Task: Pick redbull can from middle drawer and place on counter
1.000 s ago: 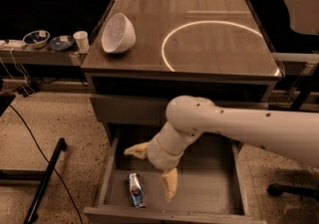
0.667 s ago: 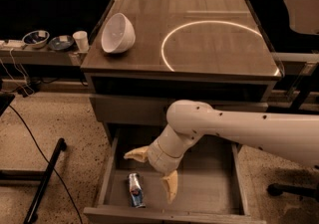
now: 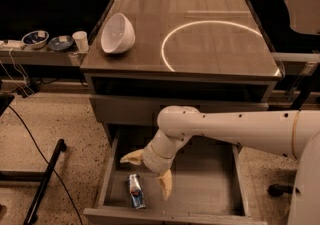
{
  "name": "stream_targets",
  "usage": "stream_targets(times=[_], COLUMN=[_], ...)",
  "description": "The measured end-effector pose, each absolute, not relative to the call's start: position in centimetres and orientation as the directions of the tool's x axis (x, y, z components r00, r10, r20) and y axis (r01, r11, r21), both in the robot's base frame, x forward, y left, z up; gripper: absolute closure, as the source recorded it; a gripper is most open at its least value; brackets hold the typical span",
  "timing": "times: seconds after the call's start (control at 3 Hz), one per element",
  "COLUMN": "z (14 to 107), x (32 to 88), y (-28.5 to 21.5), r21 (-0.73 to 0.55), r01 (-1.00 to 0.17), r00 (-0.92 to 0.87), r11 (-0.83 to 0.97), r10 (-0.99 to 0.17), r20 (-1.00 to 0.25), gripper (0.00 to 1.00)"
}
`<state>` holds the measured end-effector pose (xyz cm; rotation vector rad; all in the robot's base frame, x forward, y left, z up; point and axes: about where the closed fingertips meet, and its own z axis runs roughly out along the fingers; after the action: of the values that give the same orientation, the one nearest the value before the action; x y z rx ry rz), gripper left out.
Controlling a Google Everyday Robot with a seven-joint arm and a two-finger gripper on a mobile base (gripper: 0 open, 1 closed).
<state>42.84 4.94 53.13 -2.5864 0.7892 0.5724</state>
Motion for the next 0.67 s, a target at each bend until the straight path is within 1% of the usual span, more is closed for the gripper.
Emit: stream_targets(times=[0.33,0.67], z=[53.13,53.18], x=[42.84,42.96], y=[4.94,5.15], r21=[-0.231,-0.232], r01=[-0.592,-0.553], r00=[0.76,0.781], r11=[-0.773,-0.8], r10=[-0.439,-0.401], r20=[-0.479,-0.479], gripper=[0.0,0.0])
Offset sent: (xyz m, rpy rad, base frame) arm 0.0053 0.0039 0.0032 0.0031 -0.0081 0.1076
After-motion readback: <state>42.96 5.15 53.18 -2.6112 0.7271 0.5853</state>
